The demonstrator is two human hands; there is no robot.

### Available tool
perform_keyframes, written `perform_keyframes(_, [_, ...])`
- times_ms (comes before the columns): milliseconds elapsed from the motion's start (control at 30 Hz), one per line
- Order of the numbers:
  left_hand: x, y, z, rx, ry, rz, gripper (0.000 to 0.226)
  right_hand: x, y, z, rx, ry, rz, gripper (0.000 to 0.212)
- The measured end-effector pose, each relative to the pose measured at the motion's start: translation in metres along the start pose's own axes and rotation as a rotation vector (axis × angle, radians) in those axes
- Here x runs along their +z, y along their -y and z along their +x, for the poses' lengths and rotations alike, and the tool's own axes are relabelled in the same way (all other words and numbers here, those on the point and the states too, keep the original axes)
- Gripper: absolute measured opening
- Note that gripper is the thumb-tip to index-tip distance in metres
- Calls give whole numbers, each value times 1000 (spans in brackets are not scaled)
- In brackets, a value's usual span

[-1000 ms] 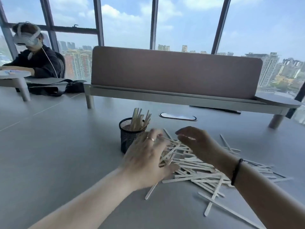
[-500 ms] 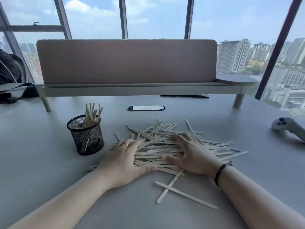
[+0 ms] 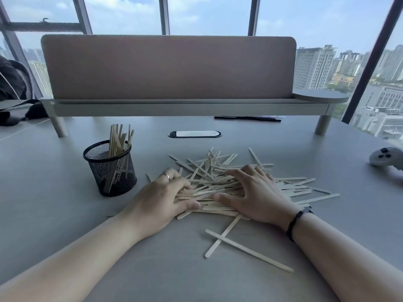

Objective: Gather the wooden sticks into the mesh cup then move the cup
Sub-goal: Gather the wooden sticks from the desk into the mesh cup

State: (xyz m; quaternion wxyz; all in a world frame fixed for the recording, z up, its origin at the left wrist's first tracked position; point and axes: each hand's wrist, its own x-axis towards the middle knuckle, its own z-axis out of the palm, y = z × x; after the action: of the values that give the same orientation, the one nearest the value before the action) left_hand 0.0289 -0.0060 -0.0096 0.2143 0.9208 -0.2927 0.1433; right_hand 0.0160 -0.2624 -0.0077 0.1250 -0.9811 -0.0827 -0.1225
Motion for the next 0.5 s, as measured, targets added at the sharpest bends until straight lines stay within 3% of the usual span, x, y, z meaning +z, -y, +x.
perform_keyframes(300, [1, 3, -2, 106, -84, 26, 49, 0, -1, 1, -21, -41, 32, 68])
perform_keyframes(500, [-4, 0, -3, 195, -114, 131, 50, -1, -1, 1, -33, -67, 40, 71])
